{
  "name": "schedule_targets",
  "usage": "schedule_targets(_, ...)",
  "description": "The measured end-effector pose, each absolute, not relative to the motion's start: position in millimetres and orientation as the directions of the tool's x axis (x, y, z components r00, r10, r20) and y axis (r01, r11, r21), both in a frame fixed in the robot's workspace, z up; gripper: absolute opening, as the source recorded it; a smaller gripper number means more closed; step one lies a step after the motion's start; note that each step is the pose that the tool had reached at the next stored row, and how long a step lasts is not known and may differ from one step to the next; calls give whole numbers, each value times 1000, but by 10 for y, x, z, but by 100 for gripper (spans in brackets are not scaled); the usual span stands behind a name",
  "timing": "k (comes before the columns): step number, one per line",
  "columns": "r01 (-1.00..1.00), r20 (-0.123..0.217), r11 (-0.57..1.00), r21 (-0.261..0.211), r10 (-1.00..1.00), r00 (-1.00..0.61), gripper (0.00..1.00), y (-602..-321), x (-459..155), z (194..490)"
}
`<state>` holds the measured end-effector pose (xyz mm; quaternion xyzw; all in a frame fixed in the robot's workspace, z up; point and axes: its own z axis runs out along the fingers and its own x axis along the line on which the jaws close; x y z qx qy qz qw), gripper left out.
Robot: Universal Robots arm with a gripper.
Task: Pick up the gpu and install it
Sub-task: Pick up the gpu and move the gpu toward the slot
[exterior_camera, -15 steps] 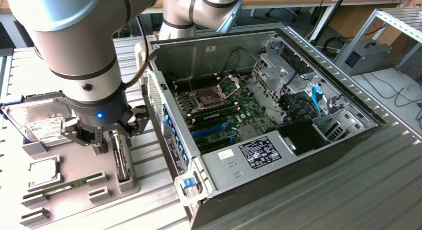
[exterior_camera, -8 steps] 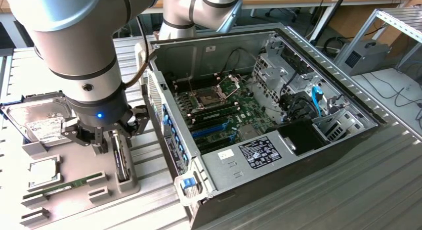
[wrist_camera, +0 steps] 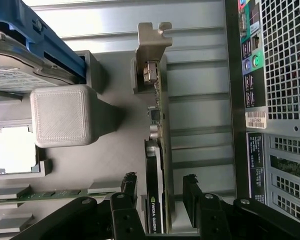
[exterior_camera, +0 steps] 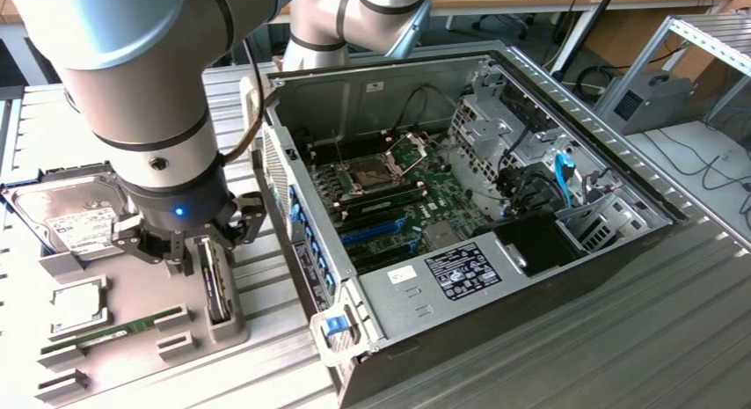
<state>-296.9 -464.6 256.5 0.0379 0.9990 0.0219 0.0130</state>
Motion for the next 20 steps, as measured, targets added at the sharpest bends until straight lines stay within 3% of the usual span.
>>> schedule_targets(20, 75, -25, 996, 45, 76, -997, 50, -4645, -3009, 2438)
